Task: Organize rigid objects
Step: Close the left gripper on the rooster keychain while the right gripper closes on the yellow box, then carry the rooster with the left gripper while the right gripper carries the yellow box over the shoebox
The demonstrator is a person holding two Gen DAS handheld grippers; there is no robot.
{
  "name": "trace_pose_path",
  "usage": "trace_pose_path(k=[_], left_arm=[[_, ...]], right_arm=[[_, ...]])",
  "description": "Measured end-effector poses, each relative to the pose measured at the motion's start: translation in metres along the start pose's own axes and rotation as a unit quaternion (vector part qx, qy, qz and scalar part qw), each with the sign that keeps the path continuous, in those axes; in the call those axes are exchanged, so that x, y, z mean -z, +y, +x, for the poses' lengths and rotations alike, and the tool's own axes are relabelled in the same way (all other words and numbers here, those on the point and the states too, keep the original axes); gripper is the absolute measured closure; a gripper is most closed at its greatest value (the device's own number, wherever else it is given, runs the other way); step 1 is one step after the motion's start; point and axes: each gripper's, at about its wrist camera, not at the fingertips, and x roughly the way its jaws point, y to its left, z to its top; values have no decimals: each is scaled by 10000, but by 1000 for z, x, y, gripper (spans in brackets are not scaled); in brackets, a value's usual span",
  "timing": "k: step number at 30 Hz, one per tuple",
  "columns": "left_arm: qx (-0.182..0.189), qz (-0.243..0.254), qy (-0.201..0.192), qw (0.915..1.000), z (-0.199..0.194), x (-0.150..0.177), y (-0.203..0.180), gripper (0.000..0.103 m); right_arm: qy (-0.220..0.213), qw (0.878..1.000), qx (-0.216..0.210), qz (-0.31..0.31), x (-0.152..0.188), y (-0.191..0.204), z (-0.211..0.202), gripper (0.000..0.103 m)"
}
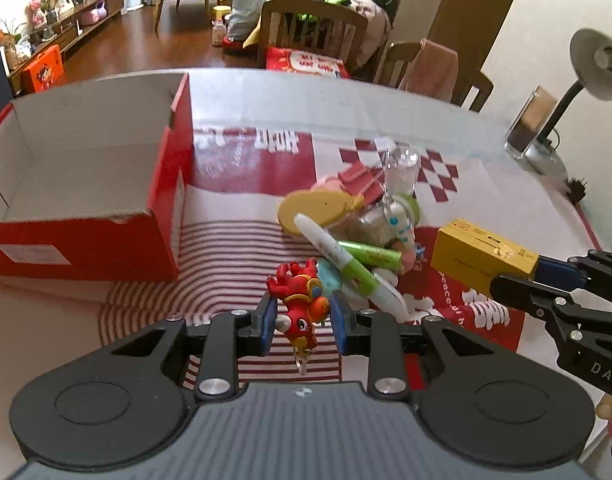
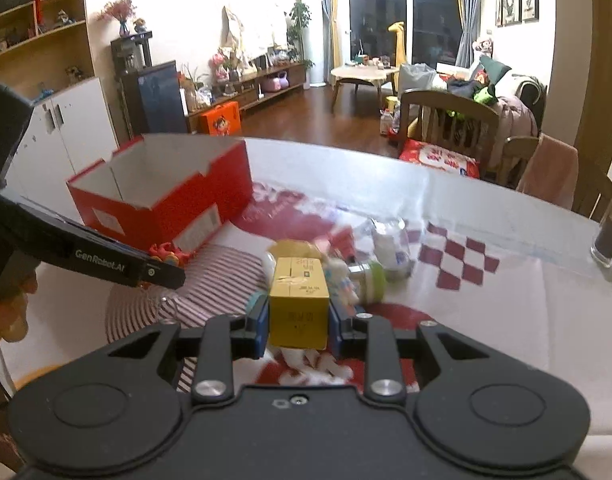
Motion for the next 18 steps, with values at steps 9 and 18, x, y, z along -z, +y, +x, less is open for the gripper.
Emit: trace_pose_path(k=[9, 18], left_arm=[[145, 126, -292, 9994, -36, -20, 37, 75], [194, 291, -543, 9979, -66, -44, 94, 75]], right_arm=[[-206, 9998, -6, 54, -43, 45, 3, 74], [-400, 9990, -107, -181, -87, 106, 21, 74]])
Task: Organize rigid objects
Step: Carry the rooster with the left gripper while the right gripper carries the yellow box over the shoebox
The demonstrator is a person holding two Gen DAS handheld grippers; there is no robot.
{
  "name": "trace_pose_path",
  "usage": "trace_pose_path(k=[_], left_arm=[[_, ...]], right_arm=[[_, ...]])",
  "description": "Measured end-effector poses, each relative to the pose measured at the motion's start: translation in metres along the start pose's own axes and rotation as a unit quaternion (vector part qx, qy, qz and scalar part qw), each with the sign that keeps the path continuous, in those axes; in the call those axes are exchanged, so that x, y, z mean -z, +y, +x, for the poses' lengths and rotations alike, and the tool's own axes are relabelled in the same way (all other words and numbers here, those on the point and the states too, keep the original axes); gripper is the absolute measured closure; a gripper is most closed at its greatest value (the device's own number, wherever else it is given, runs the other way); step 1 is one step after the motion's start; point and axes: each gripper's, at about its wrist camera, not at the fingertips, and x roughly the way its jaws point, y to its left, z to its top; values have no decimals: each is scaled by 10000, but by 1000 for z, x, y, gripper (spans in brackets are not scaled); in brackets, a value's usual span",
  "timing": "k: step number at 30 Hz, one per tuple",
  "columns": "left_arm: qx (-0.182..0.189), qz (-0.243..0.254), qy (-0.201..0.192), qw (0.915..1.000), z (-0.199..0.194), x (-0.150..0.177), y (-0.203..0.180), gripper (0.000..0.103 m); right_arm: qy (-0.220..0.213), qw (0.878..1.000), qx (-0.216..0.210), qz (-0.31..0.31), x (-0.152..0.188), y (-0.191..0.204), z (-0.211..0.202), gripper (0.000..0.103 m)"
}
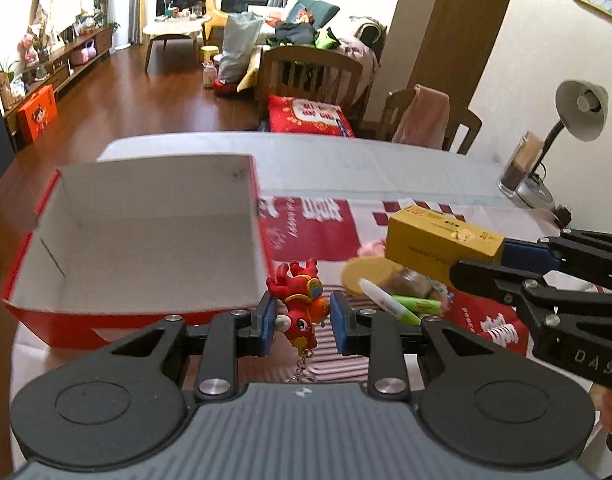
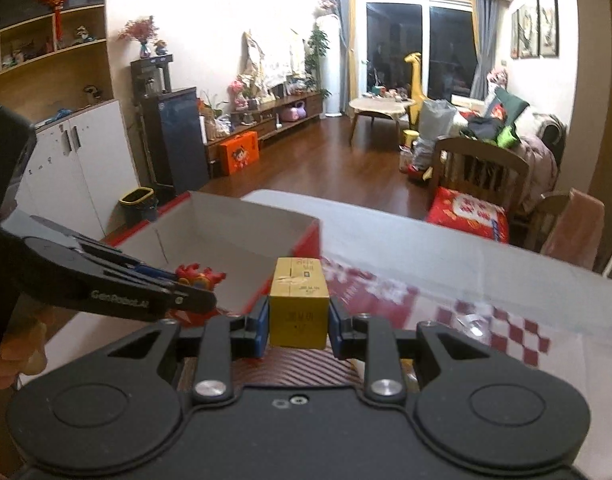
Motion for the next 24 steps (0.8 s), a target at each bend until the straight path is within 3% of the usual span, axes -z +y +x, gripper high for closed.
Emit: trace_pose_path(k=[12, 24], left_arm=[[-103, -37, -8, 9999, -5, -34, 104, 75], [-338, 12, 272, 9991, 39, -58, 171, 75]], right_arm=[[190, 9997, -65, -149, -34, 70, 60, 74], [645, 9974, 134, -283, -46, 112, 136, 74]])
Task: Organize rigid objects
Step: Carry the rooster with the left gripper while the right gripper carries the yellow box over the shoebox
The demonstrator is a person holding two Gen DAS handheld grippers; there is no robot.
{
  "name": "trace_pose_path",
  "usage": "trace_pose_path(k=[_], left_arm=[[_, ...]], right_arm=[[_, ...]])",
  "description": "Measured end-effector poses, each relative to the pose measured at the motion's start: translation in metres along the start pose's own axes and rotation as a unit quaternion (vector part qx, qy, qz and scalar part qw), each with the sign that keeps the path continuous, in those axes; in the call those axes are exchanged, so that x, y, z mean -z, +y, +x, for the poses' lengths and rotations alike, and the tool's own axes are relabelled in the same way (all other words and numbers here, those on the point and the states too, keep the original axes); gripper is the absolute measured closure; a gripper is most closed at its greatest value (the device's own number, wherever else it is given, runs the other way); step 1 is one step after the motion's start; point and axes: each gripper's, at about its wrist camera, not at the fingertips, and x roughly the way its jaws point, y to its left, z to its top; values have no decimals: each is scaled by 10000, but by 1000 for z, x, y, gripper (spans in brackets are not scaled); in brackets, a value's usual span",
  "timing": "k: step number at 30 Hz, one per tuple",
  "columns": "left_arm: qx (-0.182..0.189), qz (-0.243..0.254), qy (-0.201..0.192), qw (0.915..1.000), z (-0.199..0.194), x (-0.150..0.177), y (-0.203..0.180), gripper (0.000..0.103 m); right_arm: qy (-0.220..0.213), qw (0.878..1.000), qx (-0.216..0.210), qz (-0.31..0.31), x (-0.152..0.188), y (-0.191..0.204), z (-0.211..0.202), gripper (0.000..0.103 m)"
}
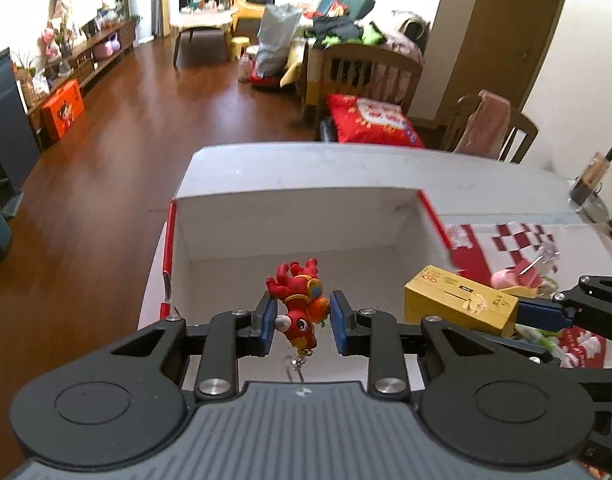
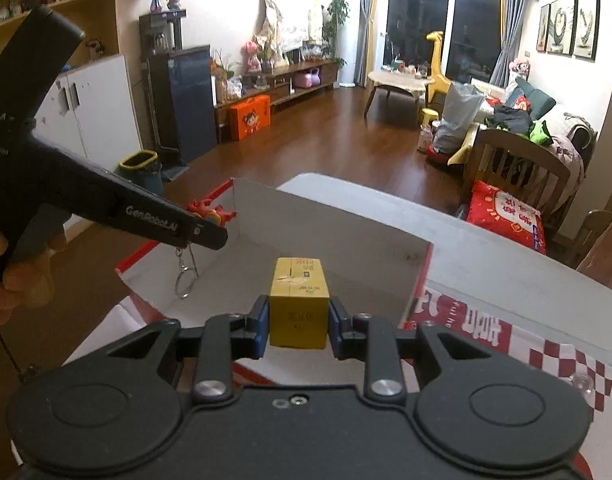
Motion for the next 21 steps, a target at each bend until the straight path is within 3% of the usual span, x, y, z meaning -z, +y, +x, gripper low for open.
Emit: trace_pose_path(k=[11, 21], left_arm=[[-88, 190, 563, 9982, 69, 4, 15, 75], [-116, 327, 980, 9946, 111, 4, 13, 75]], right_arm=[[679, 9974, 120, 189, -3, 3, 77, 74], [1200, 9923, 241, 185, 3, 0, 115, 74]])
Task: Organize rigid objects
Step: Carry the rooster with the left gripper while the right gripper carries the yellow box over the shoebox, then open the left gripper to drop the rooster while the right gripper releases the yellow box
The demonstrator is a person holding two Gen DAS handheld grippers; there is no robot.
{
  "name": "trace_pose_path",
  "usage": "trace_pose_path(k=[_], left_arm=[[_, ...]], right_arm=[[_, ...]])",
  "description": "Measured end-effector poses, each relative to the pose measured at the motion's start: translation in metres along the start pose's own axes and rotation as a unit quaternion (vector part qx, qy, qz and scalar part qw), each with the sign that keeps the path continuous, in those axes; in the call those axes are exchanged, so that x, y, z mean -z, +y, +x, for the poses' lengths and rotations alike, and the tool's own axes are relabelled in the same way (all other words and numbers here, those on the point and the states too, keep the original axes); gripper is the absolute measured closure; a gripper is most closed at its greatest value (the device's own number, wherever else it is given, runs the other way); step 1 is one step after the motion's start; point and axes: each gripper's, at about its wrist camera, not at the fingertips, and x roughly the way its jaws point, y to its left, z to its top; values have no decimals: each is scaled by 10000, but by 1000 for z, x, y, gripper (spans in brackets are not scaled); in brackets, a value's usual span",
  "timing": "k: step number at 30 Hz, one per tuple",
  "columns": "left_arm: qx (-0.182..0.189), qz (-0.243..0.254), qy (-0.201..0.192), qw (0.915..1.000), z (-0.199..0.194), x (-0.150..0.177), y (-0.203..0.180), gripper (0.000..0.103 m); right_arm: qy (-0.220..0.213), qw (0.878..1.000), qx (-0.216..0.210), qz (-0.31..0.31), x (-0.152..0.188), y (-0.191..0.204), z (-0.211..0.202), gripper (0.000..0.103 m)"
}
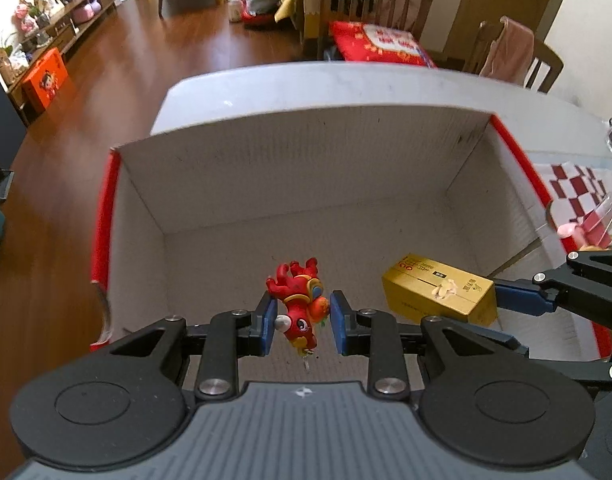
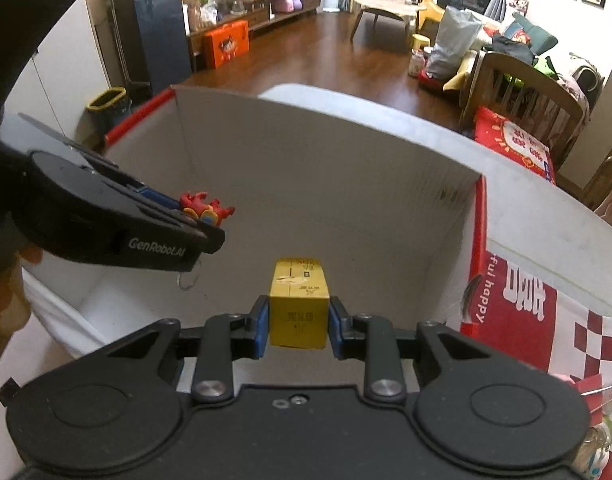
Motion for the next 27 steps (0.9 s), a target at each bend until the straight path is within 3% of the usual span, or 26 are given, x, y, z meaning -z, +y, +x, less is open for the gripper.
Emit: trace_pose_path(k=[11, 20, 23, 24, 25, 27], left_arm=[[234, -21, 699, 9973, 30, -8, 5, 75], [367, -71, 868, 9955, 35, -6, 9, 75], [385, -97, 800, 9960, 32, -4, 11, 64], [413, -108, 757, 9962, 31, -7, 12, 48], [439, -127, 687, 9966, 28, -6, 12, 40], [448, -152, 555, 9973, 21, -4, 12, 40]], right_arm=[[549, 9984, -99, 67, 4, 7, 14, 74], [752, 9969, -151, 165, 7, 10, 16, 70], [724, 9971, -153, 180, 7, 8, 13, 66], [716, 9971, -171, 211, 5, 7, 11, 64], [704, 9970, -190, 242, 5, 6, 10, 64], [650, 9972, -240, 281, 4, 1, 8, 60]])
